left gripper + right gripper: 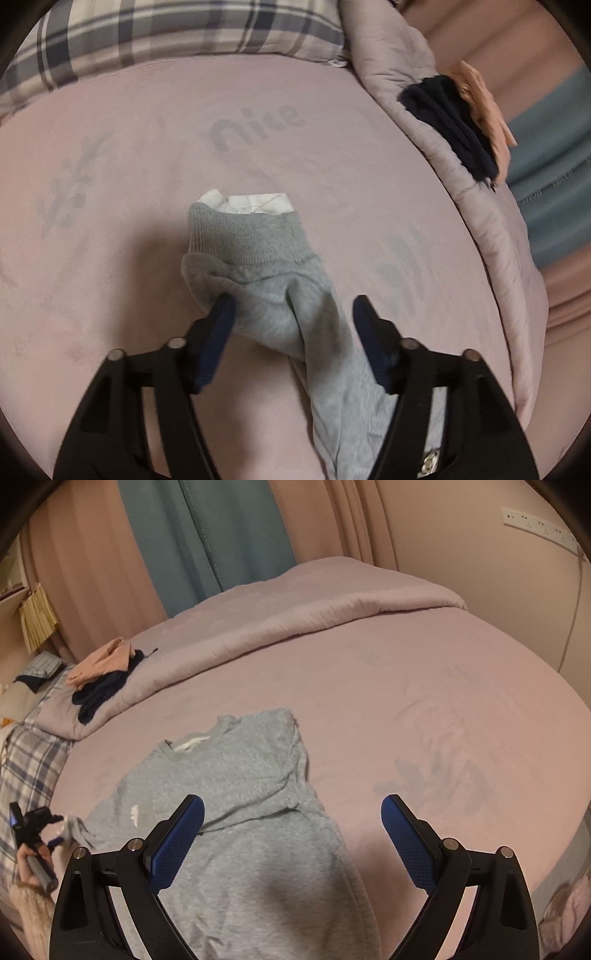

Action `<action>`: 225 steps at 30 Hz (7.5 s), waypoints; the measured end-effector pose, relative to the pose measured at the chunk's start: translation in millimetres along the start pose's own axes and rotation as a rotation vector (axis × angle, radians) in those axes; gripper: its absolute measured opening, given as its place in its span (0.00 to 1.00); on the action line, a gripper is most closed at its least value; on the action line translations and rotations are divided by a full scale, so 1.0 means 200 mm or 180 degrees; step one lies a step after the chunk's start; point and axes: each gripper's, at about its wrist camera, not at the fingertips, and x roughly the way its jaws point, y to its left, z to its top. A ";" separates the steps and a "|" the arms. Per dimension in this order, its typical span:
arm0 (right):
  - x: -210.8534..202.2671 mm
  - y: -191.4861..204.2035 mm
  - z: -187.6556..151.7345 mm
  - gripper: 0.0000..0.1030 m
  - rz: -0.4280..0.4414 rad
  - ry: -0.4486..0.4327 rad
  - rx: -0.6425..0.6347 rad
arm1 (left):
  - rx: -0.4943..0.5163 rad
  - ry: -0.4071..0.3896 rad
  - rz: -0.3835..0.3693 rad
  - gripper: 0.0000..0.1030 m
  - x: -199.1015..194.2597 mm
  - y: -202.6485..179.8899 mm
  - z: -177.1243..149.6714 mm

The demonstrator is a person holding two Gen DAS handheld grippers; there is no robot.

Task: Fold small clothes

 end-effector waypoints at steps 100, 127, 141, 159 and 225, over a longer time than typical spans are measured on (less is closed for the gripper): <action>0.11 0.06 -0.10 0.93 0.0123 0.0265 -0.0121 | 0.0307 -0.0086 0.0199 0.10 0.14 0.02 -0.01; 0.08 0.11 -0.15 0.93 0.0340 0.0247 -0.0186 | -0.0958 -0.0637 -0.0695 0.82 -0.35 0.69 -0.37; 0.10 0.11 -0.17 0.93 0.0407 0.0313 -0.0195 | -0.1158 -0.0642 -0.0520 0.15 -0.28 0.74 -0.23; 0.09 0.06 -0.16 0.93 0.0424 0.0277 -0.0100 | 0.0498 -0.0590 -0.1144 0.09 -0.63 -0.21 -0.34; 1.07 0.67 0.01 0.78 0.1054 0.1789 -0.0228 | 0.1383 0.0565 -0.0305 0.75 -0.05 -0.24 -0.62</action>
